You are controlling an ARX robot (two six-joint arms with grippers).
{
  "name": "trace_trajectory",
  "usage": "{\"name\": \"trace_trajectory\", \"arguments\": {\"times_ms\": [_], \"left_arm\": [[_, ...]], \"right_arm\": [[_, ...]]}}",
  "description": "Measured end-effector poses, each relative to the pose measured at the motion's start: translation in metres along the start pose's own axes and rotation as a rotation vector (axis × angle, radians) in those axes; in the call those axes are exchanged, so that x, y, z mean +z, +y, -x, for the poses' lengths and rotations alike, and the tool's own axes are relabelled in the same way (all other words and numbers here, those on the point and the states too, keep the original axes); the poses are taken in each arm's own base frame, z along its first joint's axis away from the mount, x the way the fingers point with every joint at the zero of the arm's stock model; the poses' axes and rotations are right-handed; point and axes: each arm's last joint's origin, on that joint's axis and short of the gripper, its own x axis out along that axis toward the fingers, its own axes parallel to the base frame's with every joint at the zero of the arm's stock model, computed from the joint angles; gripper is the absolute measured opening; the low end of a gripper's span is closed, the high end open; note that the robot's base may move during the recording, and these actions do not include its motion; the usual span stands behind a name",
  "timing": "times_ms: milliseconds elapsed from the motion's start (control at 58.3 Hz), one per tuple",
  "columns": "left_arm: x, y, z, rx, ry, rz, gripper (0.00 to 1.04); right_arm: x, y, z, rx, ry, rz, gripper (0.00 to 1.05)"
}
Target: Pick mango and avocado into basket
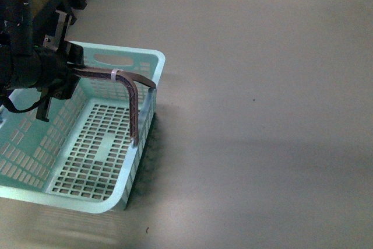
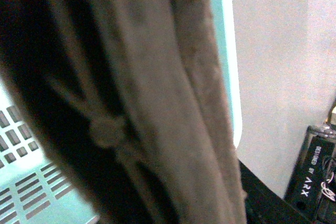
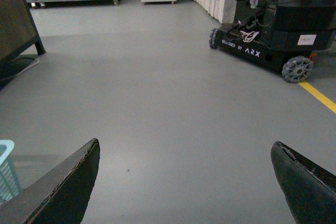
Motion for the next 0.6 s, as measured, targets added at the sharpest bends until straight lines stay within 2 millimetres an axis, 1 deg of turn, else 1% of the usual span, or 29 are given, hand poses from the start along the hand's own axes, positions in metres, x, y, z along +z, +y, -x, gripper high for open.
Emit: {"name": "trace_trajectory", "arguments": {"times_ms": [120,275,395,463,601], "left_arm": [[0.002,-0.001,0.006,-0.004,0.000,0.074,0.05],[0.005,-0.001,0.020,0.006,-0.007,0.080,0.05],[0.007,-0.004,0.041,0.008,-0.009,0.093,0.05],[0.010,-0.010,0.065,-0.013,-0.011,0.116,0.04],[0.022,-0.031,0.135,-0.100,-0.017,0.193,0.04]], "right_arm": [[0.000,0.000,0.000,0.000,0.000,0.000,0.96],[0.000,0.000,0.000,0.000,0.000,0.000,0.96],[0.000,0.000,0.000,0.000,0.000,0.000,0.96],[0.000,0.000,0.000,0.000,0.000,0.000,0.96],[0.000,0.000,0.000,0.000,0.000,0.000,0.96]]}}
